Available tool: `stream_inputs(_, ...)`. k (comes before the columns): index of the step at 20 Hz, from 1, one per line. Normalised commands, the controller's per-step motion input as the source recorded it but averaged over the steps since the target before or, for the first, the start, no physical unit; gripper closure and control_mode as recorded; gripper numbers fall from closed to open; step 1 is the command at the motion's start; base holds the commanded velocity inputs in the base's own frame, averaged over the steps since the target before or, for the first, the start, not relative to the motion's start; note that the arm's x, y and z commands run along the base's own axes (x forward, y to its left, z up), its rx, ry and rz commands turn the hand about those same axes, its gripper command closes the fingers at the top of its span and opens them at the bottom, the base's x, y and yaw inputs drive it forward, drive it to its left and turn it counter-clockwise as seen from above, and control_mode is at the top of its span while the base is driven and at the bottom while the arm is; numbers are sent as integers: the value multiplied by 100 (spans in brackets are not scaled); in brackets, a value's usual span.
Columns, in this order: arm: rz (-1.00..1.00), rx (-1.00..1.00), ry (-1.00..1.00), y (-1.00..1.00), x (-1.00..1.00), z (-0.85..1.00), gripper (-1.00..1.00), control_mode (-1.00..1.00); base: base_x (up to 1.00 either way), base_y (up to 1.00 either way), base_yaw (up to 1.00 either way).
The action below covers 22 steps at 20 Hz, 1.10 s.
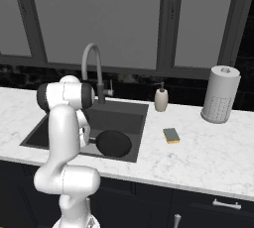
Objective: Pick the pan and sponge and place them into the sink. Then turn on the water.
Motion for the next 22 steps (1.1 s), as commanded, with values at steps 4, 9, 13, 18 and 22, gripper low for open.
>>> stream_inputs(4,-1,0,0,0,12,-17,100,-100,0,0,0)
stream_inputs(9,0,0,-1,0,5,-11,100,-100,0,0,0)
stream_inputs(13,0,2,-14,0,5,-29,100,-100,0,0,0)
stream_inputs(18,0,5,-19,0,2,-33,100,-100,0,0,0)
stream_inputs(22,0,12,-13,0,0,-21,100,-100,0,0,0)
